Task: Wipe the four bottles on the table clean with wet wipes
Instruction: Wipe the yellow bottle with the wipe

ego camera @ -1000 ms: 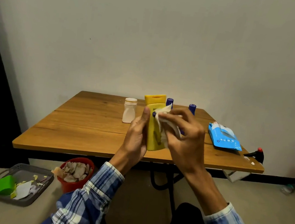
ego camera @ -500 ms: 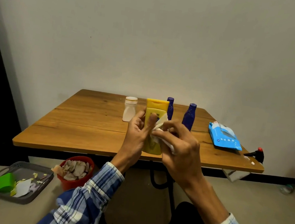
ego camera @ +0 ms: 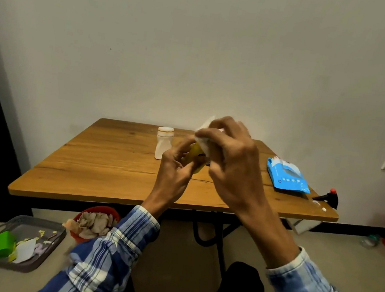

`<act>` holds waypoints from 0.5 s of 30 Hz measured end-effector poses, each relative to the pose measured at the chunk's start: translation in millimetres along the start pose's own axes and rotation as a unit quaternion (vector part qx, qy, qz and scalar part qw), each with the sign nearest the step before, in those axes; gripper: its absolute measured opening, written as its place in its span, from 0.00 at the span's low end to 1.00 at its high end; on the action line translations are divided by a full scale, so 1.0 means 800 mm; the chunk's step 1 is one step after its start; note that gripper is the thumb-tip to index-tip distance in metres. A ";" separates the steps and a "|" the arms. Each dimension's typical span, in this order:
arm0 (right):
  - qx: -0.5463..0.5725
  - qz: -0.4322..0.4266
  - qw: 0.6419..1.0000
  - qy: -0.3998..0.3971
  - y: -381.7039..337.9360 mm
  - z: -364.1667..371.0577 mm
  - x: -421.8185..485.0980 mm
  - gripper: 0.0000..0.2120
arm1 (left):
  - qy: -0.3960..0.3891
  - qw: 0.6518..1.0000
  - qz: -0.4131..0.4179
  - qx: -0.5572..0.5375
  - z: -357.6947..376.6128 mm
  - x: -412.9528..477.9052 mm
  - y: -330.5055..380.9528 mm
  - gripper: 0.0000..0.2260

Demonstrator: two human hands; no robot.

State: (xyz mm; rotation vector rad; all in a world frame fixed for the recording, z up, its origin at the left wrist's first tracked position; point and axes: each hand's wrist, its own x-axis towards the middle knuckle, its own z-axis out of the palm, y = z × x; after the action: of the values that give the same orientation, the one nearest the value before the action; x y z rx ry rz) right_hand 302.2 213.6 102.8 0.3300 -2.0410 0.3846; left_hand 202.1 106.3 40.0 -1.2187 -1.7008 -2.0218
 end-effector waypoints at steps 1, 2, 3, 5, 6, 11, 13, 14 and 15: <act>-0.003 -0.006 1.000 -0.006 0.001 0.003 0.001 0.14 | 0.003 1.000 0.003 0.001 -0.001 -0.001 -0.001 0.17; 0.004 0.010 1.000 0.007 0.005 0.005 0.003 0.13 | 0.004 1.000 0.003 0.005 -0.002 -0.001 -0.002 0.17; 0.010 0.032 0.999 0.028 0.010 0.006 0.006 0.13 | 0.003 1.000 0.002 0.013 -0.004 0.000 -0.004 0.18; 0.001 0.047 0.998 0.040 0.015 0.011 0.009 0.12 | -0.001 1.000 -0.007 0.019 -0.008 0.002 -0.006 0.18; 0.001 0.030 0.999 0.025 0.016 0.016 0.009 0.13 | 0.001 1.000 -0.013 0.018 -0.009 0.005 -0.007 0.18; 0.114 0.061 0.990 0.061 0.045 0.037 0.019 0.12 | 0.034 0.997 -0.072 -0.007 -0.026 0.025 -0.020 0.15; 0.142 0.112 0.980 0.090 0.067 0.048 0.020 0.12 | 0.037 0.995 -0.093 0.001 -0.039 0.033 -0.031 0.17; 0.151 0.126 0.976 0.090 0.076 0.055 0.017 0.13 | 0.032 0.995 -0.098 0.007 -0.046 0.038 -0.037 0.19; 0.155 0.135 0.975 0.086 0.084 0.064 0.014 0.13 | 0.030 0.994 -0.103 0.012 -0.054 0.044 -0.043 0.20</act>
State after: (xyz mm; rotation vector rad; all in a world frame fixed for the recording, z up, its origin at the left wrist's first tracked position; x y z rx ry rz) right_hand 230.4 253.7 80.0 0.1976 -1.8562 0.8764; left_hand 139.3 89.2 41.4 -1.0004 -1.8854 -2.1220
